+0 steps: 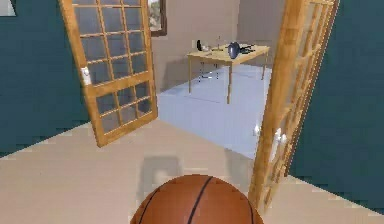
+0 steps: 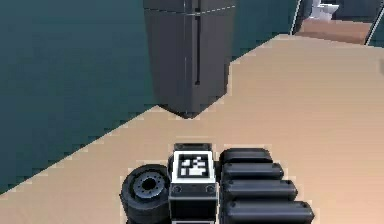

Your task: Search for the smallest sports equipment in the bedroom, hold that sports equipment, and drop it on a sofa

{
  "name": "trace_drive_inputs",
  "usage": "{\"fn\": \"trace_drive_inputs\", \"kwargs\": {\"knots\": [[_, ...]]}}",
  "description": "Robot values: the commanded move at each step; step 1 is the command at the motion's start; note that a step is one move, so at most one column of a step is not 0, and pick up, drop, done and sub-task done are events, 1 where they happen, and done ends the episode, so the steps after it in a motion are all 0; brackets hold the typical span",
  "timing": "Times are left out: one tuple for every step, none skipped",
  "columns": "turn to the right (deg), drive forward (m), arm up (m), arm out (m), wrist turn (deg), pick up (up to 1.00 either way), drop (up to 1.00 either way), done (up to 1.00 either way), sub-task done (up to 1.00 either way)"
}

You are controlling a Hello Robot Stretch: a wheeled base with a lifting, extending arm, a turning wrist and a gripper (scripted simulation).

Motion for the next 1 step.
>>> {"fn": "trace_drive_inputs", "kwargs": {"knots": [[36.0,0.0,0.0,0.0,0.0,0.0,0.0,0.0,0.0]]}}
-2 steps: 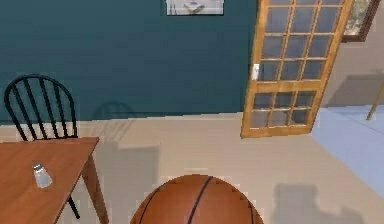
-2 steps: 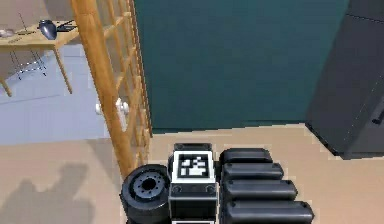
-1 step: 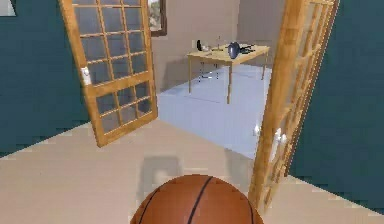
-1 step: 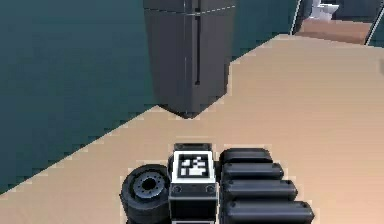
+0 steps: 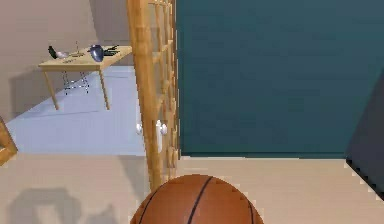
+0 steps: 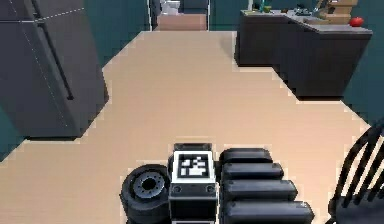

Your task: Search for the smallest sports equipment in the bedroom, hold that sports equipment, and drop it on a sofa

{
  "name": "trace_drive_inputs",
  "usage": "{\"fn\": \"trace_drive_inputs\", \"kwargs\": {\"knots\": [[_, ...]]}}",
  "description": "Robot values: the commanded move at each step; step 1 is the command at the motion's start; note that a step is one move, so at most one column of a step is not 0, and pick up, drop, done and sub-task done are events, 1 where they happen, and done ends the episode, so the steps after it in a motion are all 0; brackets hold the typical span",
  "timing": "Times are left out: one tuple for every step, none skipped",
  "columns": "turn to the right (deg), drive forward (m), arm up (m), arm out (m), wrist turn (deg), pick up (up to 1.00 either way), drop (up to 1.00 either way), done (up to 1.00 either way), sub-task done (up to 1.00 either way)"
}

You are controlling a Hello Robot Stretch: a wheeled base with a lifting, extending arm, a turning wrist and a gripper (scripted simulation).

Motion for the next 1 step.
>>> {"fn": "trace_drive_inputs", "kwargs": {"knots": [[0.0,0.15,0.0,0.0,0.0,0.0,0.0,0.0,0.0]]}}
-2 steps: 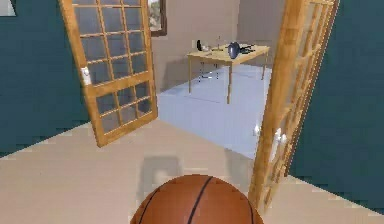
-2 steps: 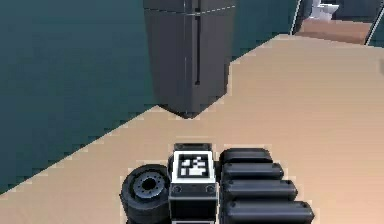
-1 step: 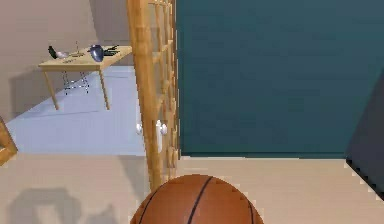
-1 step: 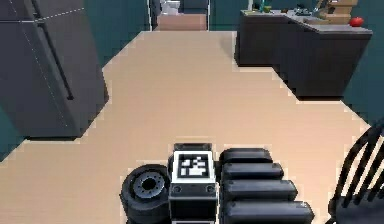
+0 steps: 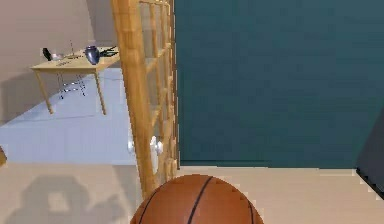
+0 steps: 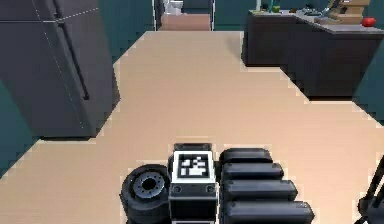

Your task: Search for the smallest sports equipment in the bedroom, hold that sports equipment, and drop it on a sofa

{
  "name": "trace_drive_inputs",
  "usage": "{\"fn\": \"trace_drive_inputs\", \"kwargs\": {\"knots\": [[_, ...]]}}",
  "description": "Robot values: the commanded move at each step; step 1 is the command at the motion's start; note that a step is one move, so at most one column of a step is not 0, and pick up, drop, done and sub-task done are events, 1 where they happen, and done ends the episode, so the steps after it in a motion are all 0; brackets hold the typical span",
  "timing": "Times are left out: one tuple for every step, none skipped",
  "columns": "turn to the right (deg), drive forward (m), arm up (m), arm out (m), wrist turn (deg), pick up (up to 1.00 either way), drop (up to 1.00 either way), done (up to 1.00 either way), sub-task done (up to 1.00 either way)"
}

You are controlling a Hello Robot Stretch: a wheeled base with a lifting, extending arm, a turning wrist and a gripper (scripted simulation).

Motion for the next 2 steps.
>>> {"fn": "trace_drive_inputs", "kwargs": {"knots": [[-45.0,0.0,0.0,0.0,0.0,0.0,0.0,0.0,0.0],[-12.0,0.0,0.0,0.0,0.0,0.0,0.0,0.0,0.0]]}}
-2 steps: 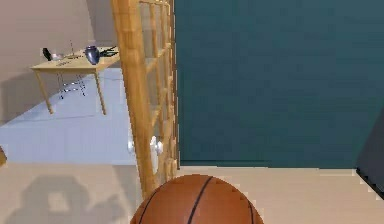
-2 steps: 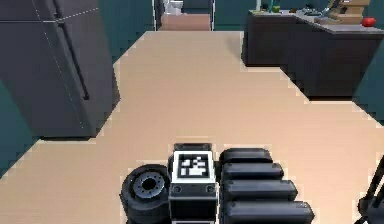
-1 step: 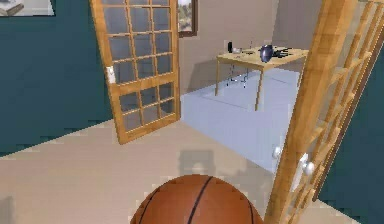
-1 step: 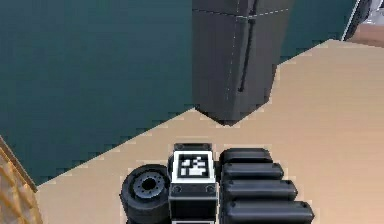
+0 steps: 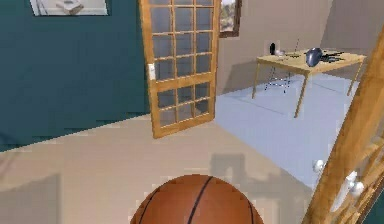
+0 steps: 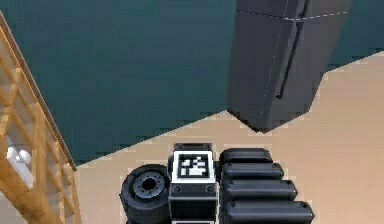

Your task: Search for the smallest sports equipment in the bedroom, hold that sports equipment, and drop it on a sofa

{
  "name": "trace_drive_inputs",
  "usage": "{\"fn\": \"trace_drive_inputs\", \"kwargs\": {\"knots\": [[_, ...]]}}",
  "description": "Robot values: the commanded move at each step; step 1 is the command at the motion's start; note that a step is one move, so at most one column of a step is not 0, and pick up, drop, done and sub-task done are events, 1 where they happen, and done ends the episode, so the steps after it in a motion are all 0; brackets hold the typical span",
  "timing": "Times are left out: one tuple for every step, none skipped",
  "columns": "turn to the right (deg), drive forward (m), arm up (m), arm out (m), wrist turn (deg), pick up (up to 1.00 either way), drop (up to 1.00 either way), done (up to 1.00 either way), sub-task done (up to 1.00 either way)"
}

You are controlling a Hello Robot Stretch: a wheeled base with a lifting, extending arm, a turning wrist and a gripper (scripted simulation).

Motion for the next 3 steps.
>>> {"fn": "trace_drive_inputs", "kwargs": {"knots": [[0.0,1.0,0.0,0.0,0.0,0.0,0.0,0.0,0.0],[-39.0,0.0,0.0,0.0,0.0,0.0,0.0,0.0,0.0],[0.0,0.05,0.0,0.0,0.0,0.0,0.0,0.0,0.0]]}}
